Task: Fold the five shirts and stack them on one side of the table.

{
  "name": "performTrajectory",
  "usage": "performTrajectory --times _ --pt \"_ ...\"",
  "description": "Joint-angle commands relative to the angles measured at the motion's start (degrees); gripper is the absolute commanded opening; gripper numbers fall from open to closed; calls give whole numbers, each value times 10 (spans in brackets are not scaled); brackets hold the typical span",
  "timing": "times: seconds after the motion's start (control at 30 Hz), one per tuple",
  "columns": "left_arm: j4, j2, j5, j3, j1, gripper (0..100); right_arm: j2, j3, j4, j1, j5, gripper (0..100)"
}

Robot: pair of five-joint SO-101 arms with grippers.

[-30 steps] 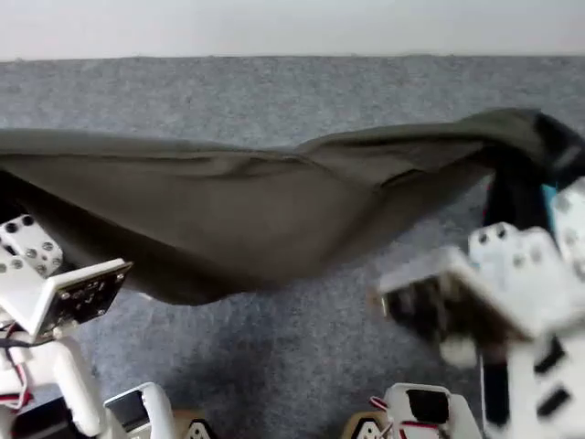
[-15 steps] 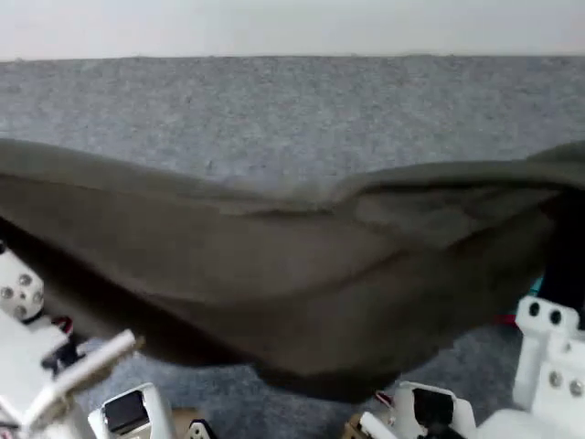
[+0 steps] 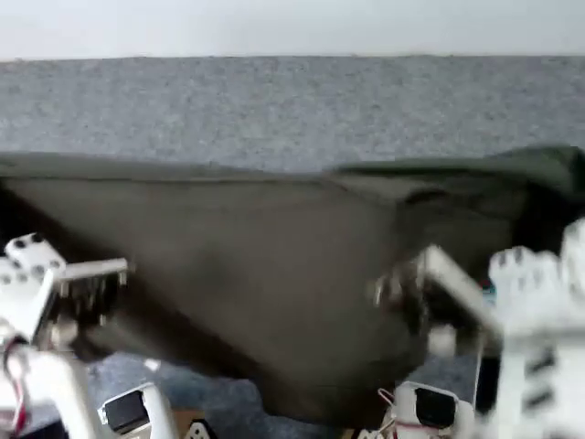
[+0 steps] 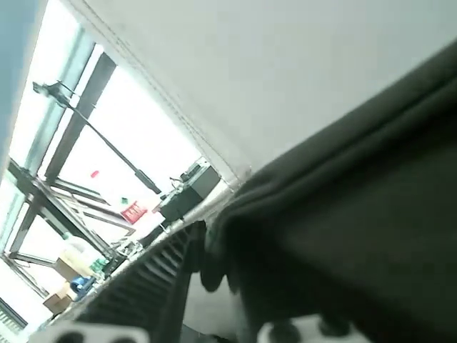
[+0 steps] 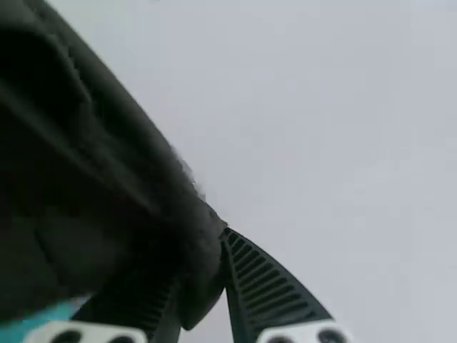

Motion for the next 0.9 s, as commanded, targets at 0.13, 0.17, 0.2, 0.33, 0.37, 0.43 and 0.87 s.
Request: performTrajectory --times 0.13,0.17,0.2,0.33,0.37,0.43,0.87 --pt "-215 10 -9 229 38 15 50 176 -80 -83 -28 10" --pt "-250 10 -11 259 50 15 53 200 -113 -88 -30 10" --pt "-282 10 -21 290 63 15 57 226 -147 -93 -30 10" --pt "-376 10 -87 391 116 15 80 311 -283 -106 -28 10" --pt "-394 11 -93 409 126 15 88 328 -313 -106 -28 10" --pt "-421 11 -104 436 140 15 109 350 -364 -106 -28 10" --pt "-549 406 -119 240 141 15 276 361 -585 -106 -28 10"
